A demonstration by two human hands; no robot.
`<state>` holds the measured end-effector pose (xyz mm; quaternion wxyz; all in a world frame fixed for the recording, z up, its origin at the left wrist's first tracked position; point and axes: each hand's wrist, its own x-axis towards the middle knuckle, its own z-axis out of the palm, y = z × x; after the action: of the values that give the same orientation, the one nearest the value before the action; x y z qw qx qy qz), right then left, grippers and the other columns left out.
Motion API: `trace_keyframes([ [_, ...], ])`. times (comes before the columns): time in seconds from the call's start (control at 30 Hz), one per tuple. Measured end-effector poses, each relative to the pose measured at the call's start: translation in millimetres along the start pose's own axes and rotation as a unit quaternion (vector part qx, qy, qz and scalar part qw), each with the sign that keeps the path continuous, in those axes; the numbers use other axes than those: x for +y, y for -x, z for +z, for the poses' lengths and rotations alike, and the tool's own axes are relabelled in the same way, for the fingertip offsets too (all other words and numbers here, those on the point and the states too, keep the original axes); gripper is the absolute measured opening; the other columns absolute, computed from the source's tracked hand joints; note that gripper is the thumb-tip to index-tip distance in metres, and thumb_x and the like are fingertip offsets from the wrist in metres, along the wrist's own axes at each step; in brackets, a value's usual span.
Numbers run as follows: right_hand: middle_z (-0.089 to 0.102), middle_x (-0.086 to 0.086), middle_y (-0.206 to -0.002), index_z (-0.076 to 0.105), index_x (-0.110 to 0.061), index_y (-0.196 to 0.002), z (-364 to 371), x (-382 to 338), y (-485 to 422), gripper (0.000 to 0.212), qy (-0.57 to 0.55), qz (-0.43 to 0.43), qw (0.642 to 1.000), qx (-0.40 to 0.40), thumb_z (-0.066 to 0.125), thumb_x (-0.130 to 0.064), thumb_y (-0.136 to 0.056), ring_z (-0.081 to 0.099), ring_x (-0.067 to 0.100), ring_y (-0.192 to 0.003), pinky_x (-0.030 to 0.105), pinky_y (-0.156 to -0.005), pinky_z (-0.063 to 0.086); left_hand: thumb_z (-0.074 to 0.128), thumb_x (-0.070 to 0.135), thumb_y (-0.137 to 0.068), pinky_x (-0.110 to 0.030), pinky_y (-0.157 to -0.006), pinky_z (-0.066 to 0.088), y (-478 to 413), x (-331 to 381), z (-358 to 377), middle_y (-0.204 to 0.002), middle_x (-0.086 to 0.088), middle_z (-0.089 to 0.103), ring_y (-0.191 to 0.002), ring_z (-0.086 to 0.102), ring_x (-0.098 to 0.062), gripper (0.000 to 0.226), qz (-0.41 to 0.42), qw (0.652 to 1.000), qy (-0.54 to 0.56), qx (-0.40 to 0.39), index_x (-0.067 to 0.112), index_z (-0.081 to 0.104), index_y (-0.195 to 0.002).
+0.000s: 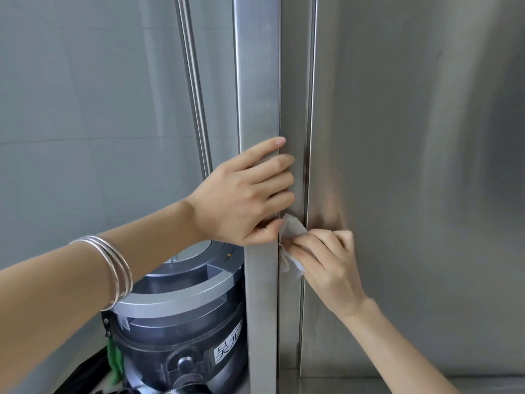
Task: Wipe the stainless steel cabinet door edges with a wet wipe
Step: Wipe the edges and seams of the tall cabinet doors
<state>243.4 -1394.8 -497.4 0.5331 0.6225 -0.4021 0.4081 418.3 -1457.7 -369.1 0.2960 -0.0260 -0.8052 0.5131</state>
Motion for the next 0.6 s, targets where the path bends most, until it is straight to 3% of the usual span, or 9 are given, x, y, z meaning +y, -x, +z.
trace_keyframes([
  [0.2,0.063,-0.005,-0.067,0.073,-0.011,-0.074,-1.0,-21.9,46.9,0.024,-0.017,0.010,0.999,-0.045,0.058,-0.009,-0.092,0.048,0.014,-0.073,0.029,-0.061,0.032,0.043,0.026,-0.084,-0.043,-0.119,0.022,13.7,26.8,8.8,-0.093,-0.010,0.067,-0.114,0.060,-0.032,0.031,-0.019,1.000,0.008,0.006,0.007,0.067,-0.082],
  [0.4,0.063,-0.002,-0.073,0.072,-0.009,-0.089,3.6,-15.8,28.2,0.010,-0.040,0.049,0.998,-0.006,0.065,-0.003,-0.087,0.046,0.018,-0.067,0.032,-0.059,0.029,0.042,0.025,-0.084,-0.041,-0.119,0.021,15.6,31.5,13.1,-0.091,-0.009,0.066,-0.113,0.060,-0.031,0.029,-0.025,0.999,0.010,0.033,0.007,0.066,-0.079],
  [0.6,0.062,-0.001,-0.065,0.074,-0.009,-0.077,2.4,-37.6,72.6,0.021,-0.024,0.045,0.998,-0.039,0.059,-0.008,-0.092,0.047,0.019,-0.061,0.032,-0.055,0.031,0.044,0.024,-0.083,-0.042,-0.119,0.023,16.1,30.7,13.1,-0.091,-0.011,0.066,-0.112,0.060,-0.033,0.028,-0.017,0.999,0.001,0.030,0.006,0.065,-0.080],
])
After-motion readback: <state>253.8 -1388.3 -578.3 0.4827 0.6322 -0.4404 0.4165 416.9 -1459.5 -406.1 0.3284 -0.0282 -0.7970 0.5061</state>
